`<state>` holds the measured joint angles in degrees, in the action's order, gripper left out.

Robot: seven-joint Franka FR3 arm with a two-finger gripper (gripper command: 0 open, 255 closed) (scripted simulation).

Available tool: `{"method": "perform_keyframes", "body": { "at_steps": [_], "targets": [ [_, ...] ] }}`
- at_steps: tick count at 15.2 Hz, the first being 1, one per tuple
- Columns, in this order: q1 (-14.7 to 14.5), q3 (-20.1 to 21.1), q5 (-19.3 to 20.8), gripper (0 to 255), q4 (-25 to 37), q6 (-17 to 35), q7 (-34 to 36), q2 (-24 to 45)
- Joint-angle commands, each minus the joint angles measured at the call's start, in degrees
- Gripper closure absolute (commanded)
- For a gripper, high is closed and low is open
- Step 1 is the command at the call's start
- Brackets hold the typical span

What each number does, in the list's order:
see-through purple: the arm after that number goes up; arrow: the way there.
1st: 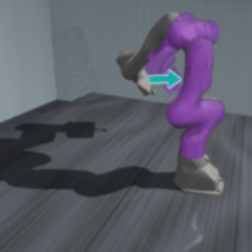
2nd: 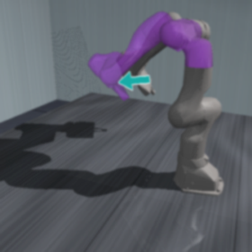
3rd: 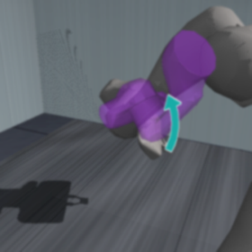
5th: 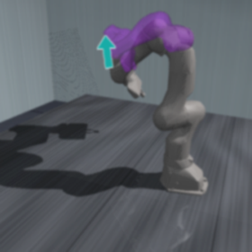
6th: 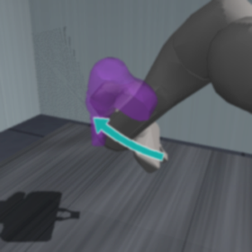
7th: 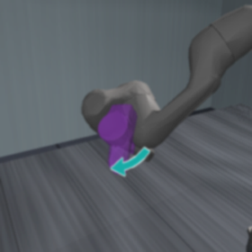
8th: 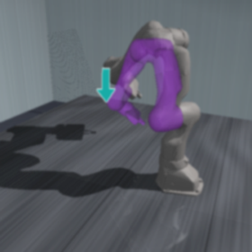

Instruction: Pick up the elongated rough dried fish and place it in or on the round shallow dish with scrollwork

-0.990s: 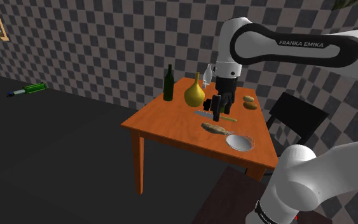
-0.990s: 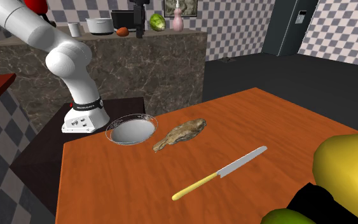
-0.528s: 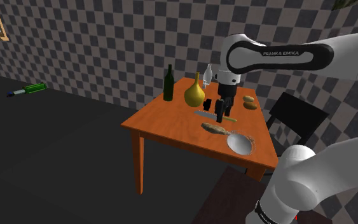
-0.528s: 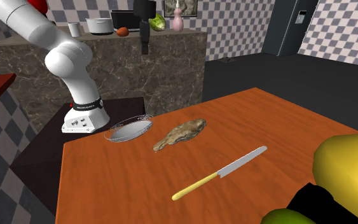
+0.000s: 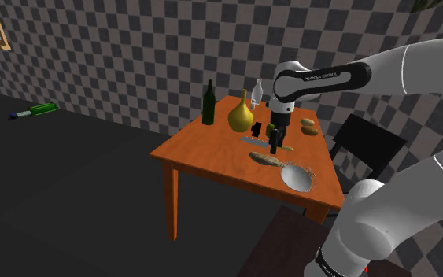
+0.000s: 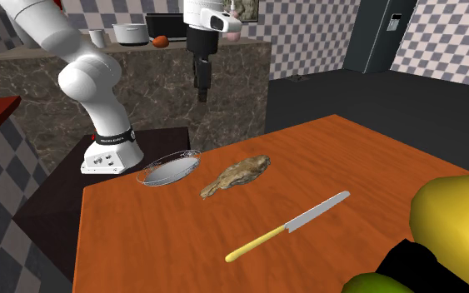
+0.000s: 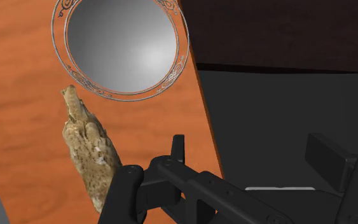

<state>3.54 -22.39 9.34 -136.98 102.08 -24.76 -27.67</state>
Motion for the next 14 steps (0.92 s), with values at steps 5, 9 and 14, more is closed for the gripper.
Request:
{"method": "perform_keyframes", "body": {
  "at_steps": [5, 9, 14],
  "targets": [
    [-0.61, -7.51, -1.66, 0, 5.29, 6.35, -12.0, 12.7],
    [-0.6, -11.48, -5.62, 0, 10.06, 9.73, -20.95, 22.55],
    [1.63, -13.58, -13.22, 0, 17.96, 12.01, -32.65, 36.21]
  ]
}}
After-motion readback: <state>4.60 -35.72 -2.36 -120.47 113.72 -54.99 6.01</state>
